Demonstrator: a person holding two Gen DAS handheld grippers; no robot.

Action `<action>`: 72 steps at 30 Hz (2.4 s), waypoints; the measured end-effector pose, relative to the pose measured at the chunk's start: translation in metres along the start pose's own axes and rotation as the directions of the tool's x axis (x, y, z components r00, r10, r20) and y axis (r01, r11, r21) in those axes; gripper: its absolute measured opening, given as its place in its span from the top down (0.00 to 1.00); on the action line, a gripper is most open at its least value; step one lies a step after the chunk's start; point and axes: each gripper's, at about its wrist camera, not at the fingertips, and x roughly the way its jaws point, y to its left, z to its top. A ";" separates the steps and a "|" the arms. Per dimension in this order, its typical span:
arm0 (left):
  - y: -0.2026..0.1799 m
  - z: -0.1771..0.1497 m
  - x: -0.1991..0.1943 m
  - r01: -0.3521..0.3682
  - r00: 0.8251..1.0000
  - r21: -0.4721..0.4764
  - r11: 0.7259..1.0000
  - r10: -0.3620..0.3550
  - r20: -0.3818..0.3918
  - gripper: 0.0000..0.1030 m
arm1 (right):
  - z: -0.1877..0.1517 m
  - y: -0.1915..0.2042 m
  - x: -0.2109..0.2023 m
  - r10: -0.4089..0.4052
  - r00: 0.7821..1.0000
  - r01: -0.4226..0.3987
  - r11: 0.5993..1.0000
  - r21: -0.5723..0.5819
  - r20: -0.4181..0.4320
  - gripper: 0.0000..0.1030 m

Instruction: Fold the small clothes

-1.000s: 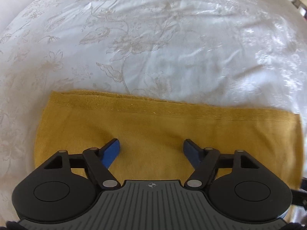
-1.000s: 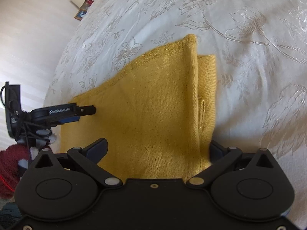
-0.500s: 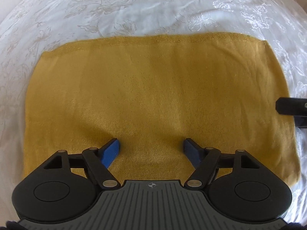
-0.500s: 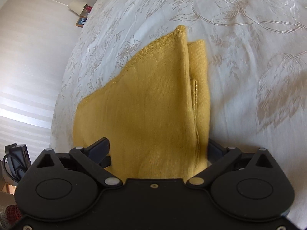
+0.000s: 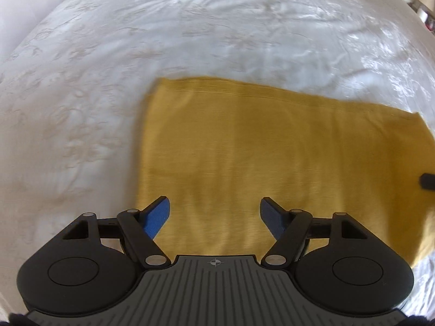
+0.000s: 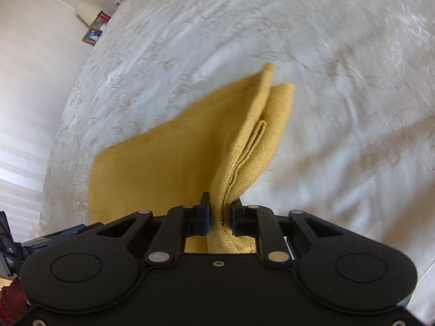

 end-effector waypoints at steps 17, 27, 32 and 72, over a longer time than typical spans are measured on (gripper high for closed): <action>0.147 -0.014 -0.012 0.099 0.995 -0.085 0.991 -0.098 0.006 0.30 | -0.019 0.182 0.099 0.056 0.994 -0.066 0.992 -0.112 -0.089 0.78; 0.186 -0.011 0.000 0.171 0.985 -0.137 0.976 -0.174 -0.015 0.30 | -0.048 0.232 0.153 -0.046 0.986 0.000 0.960 -0.278 -0.161 0.61; 0.182 -0.001 0.006 0.211 0.977 -0.134 0.968 -0.214 -0.011 0.30 | -0.057 0.254 0.129 0.077 0.984 -0.129 0.928 -0.348 -0.160 0.61; 0.087 0.059 0.058 0.518 0.832 -0.168 0.839 -0.539 -0.127 0.20 | -0.104 0.228 0.078 -0.080 0.996 0.082 0.852 -0.517 0.026 0.91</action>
